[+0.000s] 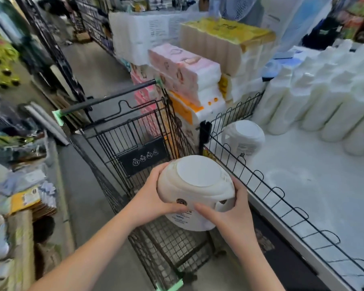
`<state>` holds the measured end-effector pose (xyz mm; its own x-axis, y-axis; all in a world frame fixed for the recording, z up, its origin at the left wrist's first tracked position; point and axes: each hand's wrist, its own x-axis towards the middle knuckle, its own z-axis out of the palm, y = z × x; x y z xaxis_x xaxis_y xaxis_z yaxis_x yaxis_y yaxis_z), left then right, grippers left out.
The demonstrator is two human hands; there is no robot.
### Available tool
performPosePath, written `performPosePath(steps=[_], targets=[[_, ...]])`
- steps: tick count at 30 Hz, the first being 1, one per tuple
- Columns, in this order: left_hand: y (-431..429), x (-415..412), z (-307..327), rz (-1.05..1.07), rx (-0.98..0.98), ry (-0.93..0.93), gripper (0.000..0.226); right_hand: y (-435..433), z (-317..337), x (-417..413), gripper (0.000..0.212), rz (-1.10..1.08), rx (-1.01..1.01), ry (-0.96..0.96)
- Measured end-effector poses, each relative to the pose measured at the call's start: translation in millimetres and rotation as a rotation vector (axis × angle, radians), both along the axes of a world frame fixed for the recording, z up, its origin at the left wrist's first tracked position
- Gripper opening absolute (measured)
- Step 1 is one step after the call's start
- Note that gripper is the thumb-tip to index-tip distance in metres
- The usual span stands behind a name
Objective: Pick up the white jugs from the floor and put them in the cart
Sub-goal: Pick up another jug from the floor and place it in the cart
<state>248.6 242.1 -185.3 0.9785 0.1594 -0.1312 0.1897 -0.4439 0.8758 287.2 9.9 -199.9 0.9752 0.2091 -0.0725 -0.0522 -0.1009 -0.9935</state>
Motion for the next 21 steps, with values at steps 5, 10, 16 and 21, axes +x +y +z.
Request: performPosePath(steps=[5, 10, 16, 21], targets=[[29.7, 40.7, -28.5, -0.030, -0.007, 0.068, 0.123, 24.4, -23.9, 33.0, 0.117, -0.012, -0.028, 0.054], [62.7, 95.6, -57.9, -0.182, -0.028, 0.131, 0.120, 53.2, -49.4, 59.1, 0.142, -0.109, -0.085, 0.137], [106.1, 167.4, -112.9, -0.386, -0.047, 0.218, 0.131, 104.9, -80.1, 77.2, 0.138, -0.313, -0.117, 0.254], [114.3, 199.6, -162.2, -0.522, -0.024, 0.318, 0.127, 116.2, -119.0, 85.2, 0.125, -0.390, -0.159, 0.347]])
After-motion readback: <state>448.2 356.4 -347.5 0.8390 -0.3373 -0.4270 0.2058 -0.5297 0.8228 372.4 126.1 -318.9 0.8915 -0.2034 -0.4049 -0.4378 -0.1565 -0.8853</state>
